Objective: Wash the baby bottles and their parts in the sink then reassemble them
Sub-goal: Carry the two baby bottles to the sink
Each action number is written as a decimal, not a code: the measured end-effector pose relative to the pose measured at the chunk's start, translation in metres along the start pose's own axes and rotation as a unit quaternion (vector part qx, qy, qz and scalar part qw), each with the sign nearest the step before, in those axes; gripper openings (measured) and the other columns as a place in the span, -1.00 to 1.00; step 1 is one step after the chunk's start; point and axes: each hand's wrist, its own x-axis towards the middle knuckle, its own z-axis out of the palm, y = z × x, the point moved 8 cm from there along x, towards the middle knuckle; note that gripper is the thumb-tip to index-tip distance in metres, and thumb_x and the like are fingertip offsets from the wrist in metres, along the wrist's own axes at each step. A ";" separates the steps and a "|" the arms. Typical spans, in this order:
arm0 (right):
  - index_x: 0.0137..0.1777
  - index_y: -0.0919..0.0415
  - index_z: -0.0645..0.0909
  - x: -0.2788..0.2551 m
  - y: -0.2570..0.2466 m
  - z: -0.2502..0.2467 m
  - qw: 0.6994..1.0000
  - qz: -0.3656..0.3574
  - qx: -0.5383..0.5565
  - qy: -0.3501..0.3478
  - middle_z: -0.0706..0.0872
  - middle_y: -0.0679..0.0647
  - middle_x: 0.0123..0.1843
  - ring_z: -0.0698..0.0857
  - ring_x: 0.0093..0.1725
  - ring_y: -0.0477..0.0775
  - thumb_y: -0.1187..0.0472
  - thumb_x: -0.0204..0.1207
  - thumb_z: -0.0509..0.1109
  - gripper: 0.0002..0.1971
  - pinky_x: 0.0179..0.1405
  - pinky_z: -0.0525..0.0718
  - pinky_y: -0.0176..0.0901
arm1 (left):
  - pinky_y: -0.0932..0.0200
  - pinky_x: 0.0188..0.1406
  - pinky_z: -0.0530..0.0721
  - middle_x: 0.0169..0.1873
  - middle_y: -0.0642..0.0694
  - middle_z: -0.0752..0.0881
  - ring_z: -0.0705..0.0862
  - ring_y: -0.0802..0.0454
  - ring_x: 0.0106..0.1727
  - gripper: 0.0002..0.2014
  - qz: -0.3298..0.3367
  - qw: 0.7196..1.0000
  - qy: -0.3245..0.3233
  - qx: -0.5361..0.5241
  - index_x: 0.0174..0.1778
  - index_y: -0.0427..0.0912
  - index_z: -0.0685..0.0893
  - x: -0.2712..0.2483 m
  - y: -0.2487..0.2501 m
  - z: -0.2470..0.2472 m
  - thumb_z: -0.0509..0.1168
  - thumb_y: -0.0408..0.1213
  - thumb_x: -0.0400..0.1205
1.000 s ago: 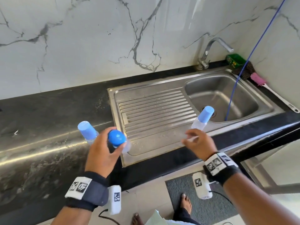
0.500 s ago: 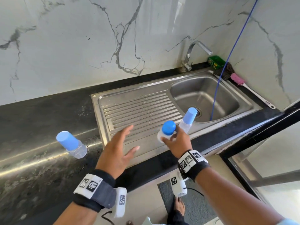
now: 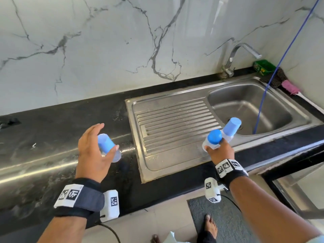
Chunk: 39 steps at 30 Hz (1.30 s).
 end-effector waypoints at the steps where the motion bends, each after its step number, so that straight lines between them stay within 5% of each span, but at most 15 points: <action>1: 0.50 0.19 0.49 -0.001 0.002 -0.001 1.000 0.000 -0.010 -0.004 0.71 0.26 0.33 0.69 0.28 0.34 0.08 0.53 0.55 -0.43 0.36 0.63 0.17 | 0.20 0.44 0.28 0.53 -0.08 0.47 0.38 -0.07 0.55 -0.24 -0.016 1.000 -0.002 0.002 0.57 -0.08 0.45 0.000 -0.009 0.001 0.60 -0.38 0.46; 6: 0.63 0.17 0.40 -0.011 0.018 -0.010 0.999 0.012 -0.032 -0.001 0.67 0.17 0.43 0.69 0.32 0.31 0.00 0.50 0.58 -0.26 0.44 0.60 0.22 | 0.15 0.40 0.35 0.52 -0.09 0.50 0.45 -0.11 0.52 -0.20 -0.072 0.996 -0.045 0.003 0.60 -0.10 0.41 0.001 -0.051 0.019 0.63 -0.34 0.45; 10: 0.47 0.11 0.54 -0.029 0.027 -0.010 1.000 -0.004 -0.026 0.003 0.73 0.10 0.25 0.75 0.12 0.19 0.07 0.51 0.55 -0.46 0.26 0.73 0.26 | 0.08 0.23 0.52 0.39 -0.07 0.63 0.62 -0.16 0.31 -0.29 -0.107 0.992 -0.064 -0.010 0.56 -0.03 0.42 0.004 -0.060 0.031 0.56 -0.36 0.51; 15: 0.33 0.08 0.64 -0.063 0.005 -0.001 0.996 -0.071 0.002 -0.047 0.75 -0.07 0.10 0.76 -0.01 -0.01 0.18 0.57 0.49 -0.67 0.17 0.79 0.16 | 0.17 0.16 0.52 0.22 0.05 0.68 0.64 0.02 0.17 -0.47 -0.044 0.996 -0.059 -0.049 0.38 -0.07 0.57 0.006 -0.025 0.041 0.54 -0.40 0.52; 19: 0.29 -0.03 0.65 -0.092 -0.038 0.007 0.980 -0.175 0.001 -0.096 0.72 -0.18 0.10 0.72 -0.02 -0.15 0.17 0.60 0.47 -0.72 0.07 0.78 -0.14 | 0.25 0.18 0.54 0.18 0.09 0.69 0.61 0.21 0.13 -0.47 0.040 0.989 -0.105 -0.096 0.34 -0.08 0.60 0.000 0.030 0.075 0.60 -0.32 0.48; 22: 0.26 -0.07 0.65 -0.104 -0.061 0.006 0.967 -0.231 -0.016 -0.108 0.72 -0.22 0.08 0.68 -0.03 -0.23 0.16 0.61 0.47 -0.74 -0.05 0.59 -0.55 | 0.28 0.18 0.55 0.16 0.09 0.70 0.64 0.17 0.14 -0.47 0.075 0.980 -0.139 -0.125 0.33 -0.08 0.60 -0.003 0.071 0.107 0.62 -0.21 0.47; 24: 0.26 -0.06 0.67 -0.105 -0.064 0.000 0.962 -0.245 -0.031 -0.117 0.74 -0.21 0.05 0.67 -0.07 -0.28 0.15 0.62 0.46 -0.75 -0.10 0.54 -0.65 | 0.25 0.20 0.56 0.20 0.03 0.72 0.65 0.12 0.18 -0.46 0.094 0.975 -0.160 -0.122 0.34 -0.11 0.59 -0.003 0.093 0.131 0.62 -0.18 0.47; 39: 0.06 -0.01 0.78 -0.068 0.016 -0.097 0.984 -0.148 -0.067 -0.073 0.76 -0.28 -0.18 0.67 -0.18 -0.46 0.19 0.62 0.45 -0.88 -0.19 0.51 -0.66 | 0.04 0.22 0.68 0.20 -0.04 0.74 0.70 -0.02 0.19 -0.47 0.096 0.956 -0.247 -0.122 0.38 -0.10 0.57 0.000 0.151 0.254 0.55 -0.22 0.50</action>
